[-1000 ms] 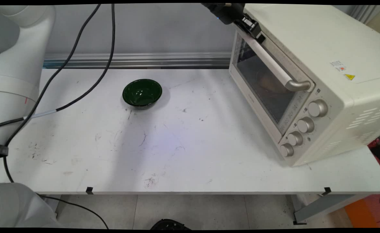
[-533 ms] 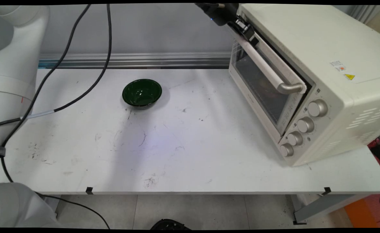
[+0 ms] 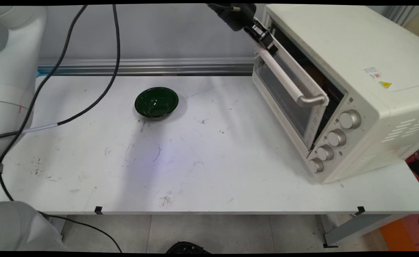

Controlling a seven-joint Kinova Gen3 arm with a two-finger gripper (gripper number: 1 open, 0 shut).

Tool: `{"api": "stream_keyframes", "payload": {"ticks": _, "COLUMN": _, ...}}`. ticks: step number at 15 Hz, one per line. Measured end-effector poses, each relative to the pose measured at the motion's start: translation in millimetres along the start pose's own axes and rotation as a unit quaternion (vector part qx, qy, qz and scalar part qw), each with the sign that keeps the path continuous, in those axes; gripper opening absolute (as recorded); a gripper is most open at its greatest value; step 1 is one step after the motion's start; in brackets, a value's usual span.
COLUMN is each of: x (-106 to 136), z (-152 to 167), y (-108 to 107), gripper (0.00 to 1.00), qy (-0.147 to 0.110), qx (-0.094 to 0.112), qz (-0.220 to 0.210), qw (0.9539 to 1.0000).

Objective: Open the oven

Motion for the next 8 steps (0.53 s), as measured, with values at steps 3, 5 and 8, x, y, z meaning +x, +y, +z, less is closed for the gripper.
{"api": "stream_keyframes", "payload": {"ticks": 3, "x": -5.1, "z": -5.3, "y": 1.2, "gripper": 0.0, "qy": -0.008, "qx": 0.0, "qz": 0.003, "qw": 1.0}}
{"api": "stream_keyframes", "payload": {"ticks": 5, "x": -8.0, "z": -8.3, "y": 1.6, "gripper": 0.0, "qy": -0.012, "qx": 0.0, "qz": 0.004, "qw": 0.9999}}
{"api": "stream_keyframes", "payload": {"ticks": 8, "x": -13.5, "z": -13.2, "y": 1.9, "gripper": 0.0, "qy": -0.019, "qx": 0.0, "qz": 0.006, "qw": 0.9998}}
